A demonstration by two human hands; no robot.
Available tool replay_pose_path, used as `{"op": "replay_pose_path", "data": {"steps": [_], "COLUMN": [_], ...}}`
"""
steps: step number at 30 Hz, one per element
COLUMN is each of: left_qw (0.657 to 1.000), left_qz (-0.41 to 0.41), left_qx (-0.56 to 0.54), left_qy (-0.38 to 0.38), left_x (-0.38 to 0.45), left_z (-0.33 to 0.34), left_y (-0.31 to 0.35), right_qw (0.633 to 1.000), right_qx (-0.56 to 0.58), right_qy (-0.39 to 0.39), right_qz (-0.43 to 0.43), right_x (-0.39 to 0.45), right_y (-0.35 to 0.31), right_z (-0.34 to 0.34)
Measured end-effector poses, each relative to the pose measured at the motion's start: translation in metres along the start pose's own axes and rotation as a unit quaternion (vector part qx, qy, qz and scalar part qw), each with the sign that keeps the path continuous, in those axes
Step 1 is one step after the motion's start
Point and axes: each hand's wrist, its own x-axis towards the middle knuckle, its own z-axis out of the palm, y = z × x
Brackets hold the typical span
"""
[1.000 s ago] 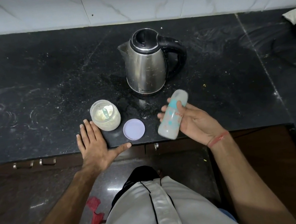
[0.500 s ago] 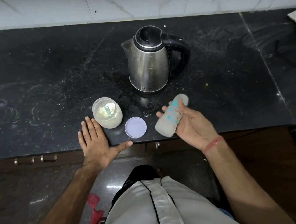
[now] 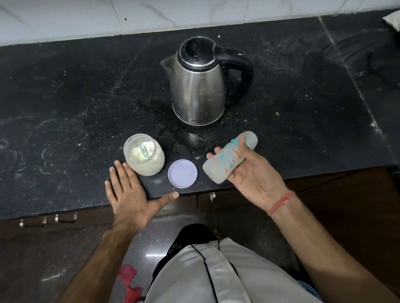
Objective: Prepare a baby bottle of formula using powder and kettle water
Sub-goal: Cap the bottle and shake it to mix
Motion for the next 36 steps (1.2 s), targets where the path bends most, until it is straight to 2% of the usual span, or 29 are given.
{"op": "replay_pose_path", "data": {"steps": [3,6,8,11,14,17,20,23,27,30,33,36], "left_qw": [1.0,1.0,1.0,1.0,1.0,1.0,1.0,1.0,1.0,1.0,1.0,1.0], "left_qz": [-0.004,-0.004,-0.003,-0.005,-0.002,-0.003,-0.002,-0.004,0.0,-0.004,-0.003,-0.004], "left_qx": [-0.003,-0.004,-0.005,-0.011,-0.01,-0.011,-0.007,-0.006,-0.003,-0.005,0.001,-0.003], "left_qy": [0.004,0.001,0.004,0.007,0.01,0.008,0.01,0.009,0.01,0.005,0.003,0.003], "left_x": [0.0,0.0,0.0,0.0,0.0,0.0,-0.001,0.0,-0.001,0.0,0.0,0.0], "left_z": [0.0,0.001,0.001,0.003,0.002,0.002,0.002,0.002,0.002,0.001,0.001,0.002], "left_y": [0.0,-0.001,-0.001,-0.001,-0.002,-0.001,-0.001,-0.001,-0.001,0.0,-0.001,-0.001], "right_qw": [0.999,0.998,0.997,0.999,0.997,0.999,0.996,0.998,0.996,0.998,0.994,0.996], "right_qx": [0.034,-0.052,-0.059,-0.012,-0.062,-0.027,-0.071,-0.032,-0.072,-0.036,-0.101,-0.075], "right_qy": [0.0,-0.036,-0.046,-0.046,-0.042,-0.04,-0.049,-0.047,-0.045,-0.041,-0.042,-0.038], "right_qz": [-0.021,0.014,0.02,-0.007,-0.001,-0.025,0.005,-0.013,0.006,-0.013,0.017,0.002], "right_x": [0.001,-0.005,-0.007,-0.004,-0.005,-0.004,-0.007,-0.006,-0.007,-0.004,-0.008,-0.007], "right_y": [0.003,0.004,0.005,0.004,0.005,0.003,0.002,0.003,0.005,0.002,-0.001,-0.004], "right_z": [0.003,0.006,0.004,0.001,0.0,-0.005,-0.004,-0.006,-0.003,-0.007,-0.006,-0.009]}}
